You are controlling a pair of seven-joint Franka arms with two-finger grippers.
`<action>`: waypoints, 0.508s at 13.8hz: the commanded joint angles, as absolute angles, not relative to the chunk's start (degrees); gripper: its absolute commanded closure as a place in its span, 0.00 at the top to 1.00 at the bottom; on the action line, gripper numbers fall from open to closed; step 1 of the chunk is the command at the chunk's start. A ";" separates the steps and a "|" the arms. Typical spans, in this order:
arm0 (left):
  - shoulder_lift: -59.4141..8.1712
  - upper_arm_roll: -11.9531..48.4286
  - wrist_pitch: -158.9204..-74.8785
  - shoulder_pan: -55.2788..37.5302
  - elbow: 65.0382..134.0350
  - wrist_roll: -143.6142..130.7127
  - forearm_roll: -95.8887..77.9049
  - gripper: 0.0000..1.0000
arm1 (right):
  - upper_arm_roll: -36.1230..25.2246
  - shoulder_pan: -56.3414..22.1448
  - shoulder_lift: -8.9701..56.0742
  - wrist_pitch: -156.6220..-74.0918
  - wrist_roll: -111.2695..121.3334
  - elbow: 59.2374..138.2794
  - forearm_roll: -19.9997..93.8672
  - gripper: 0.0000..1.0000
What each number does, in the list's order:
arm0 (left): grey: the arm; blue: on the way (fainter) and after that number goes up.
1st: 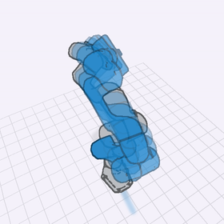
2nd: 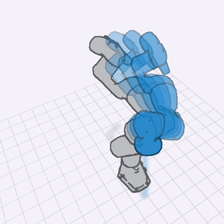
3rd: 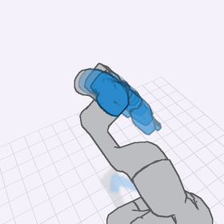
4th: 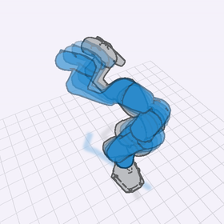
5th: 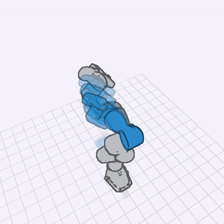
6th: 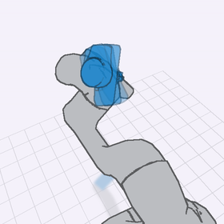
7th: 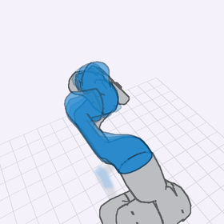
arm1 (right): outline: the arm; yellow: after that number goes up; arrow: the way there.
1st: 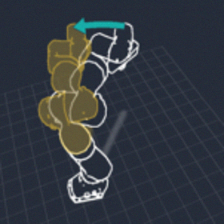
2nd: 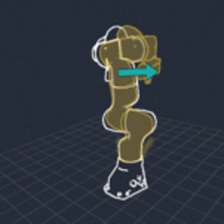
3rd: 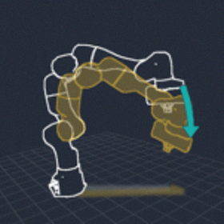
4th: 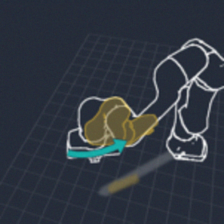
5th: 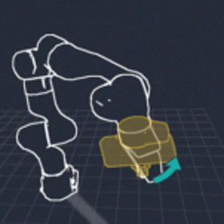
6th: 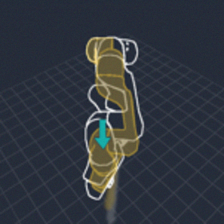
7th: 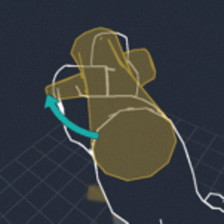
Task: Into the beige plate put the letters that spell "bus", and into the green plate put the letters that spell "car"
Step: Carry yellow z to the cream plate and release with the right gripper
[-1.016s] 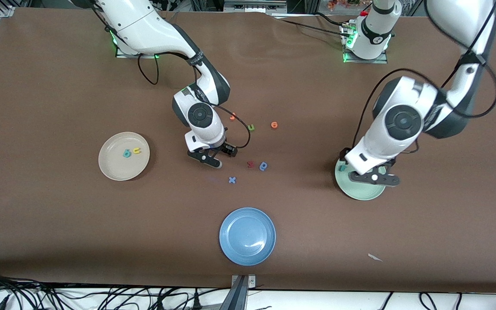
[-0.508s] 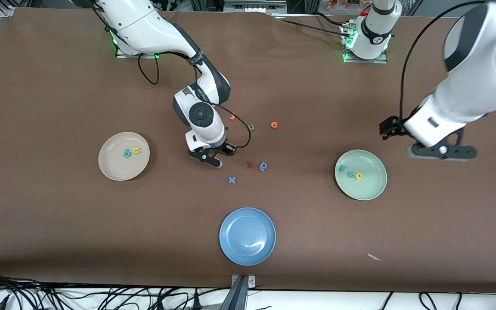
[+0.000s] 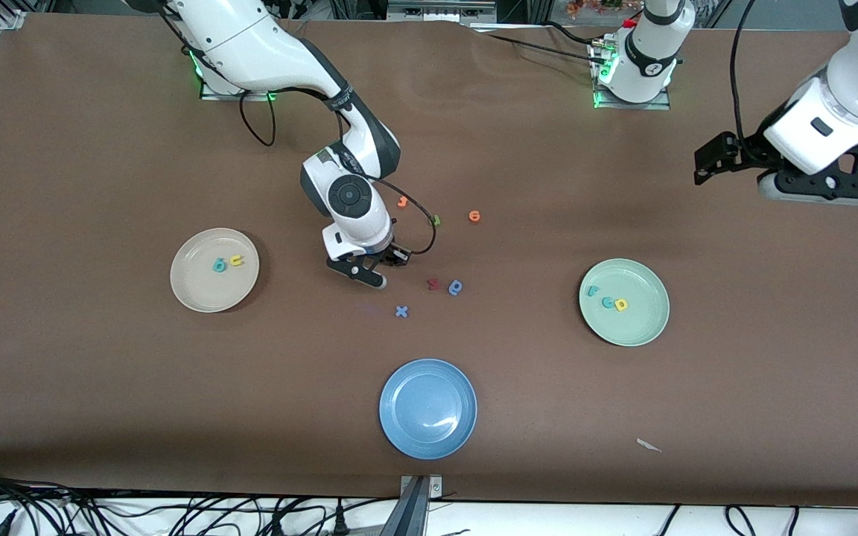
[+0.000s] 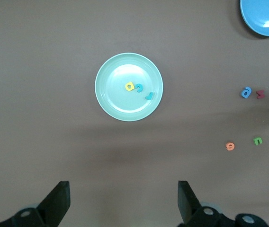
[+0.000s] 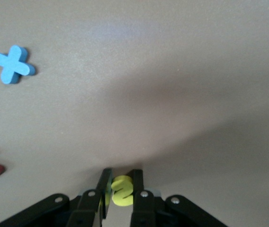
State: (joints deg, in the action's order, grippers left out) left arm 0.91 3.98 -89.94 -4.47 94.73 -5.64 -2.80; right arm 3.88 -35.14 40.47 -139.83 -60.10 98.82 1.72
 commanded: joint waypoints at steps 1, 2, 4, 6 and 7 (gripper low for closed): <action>2.64 4.13 -92.02 -4.92 97.21 -4.75 -1.76 1.00 | 3.78 -36.04 41.31 -140.71 -61.17 99.05 1.49 0.17; 2.46 4.22 -91.76 -4.92 96.86 -4.75 -1.50 1.00 | 3.78 -36.04 41.40 -140.80 -61.17 99.05 1.49 0.16; 1.94 5.00 -91.50 -5.01 96.42 -4.75 -1.41 1.00 | 3.78 -36.04 41.31 -140.98 -61.17 99.05 1.49 0.15; 1.67 5.10 -91.49 -5.01 96.06 -4.83 -1.32 1.00 | 3.78 -34.81 39.48 -140.28 -59.51 99.05 1.58 0.12; 1.58 5.10 -91.49 -4.92 95.98 -4.83 -0.54 1.00 | 3.87 -33.24 37.90 -138.71 -57.50 99.49 1.58 0.12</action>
State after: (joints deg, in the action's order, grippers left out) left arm 1.24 4.86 -90.94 -4.91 95.73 -5.57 -2.38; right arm 3.67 -35.09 40.26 -140.02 -59.77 98.81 1.71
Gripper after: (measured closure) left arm 0.000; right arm 0.780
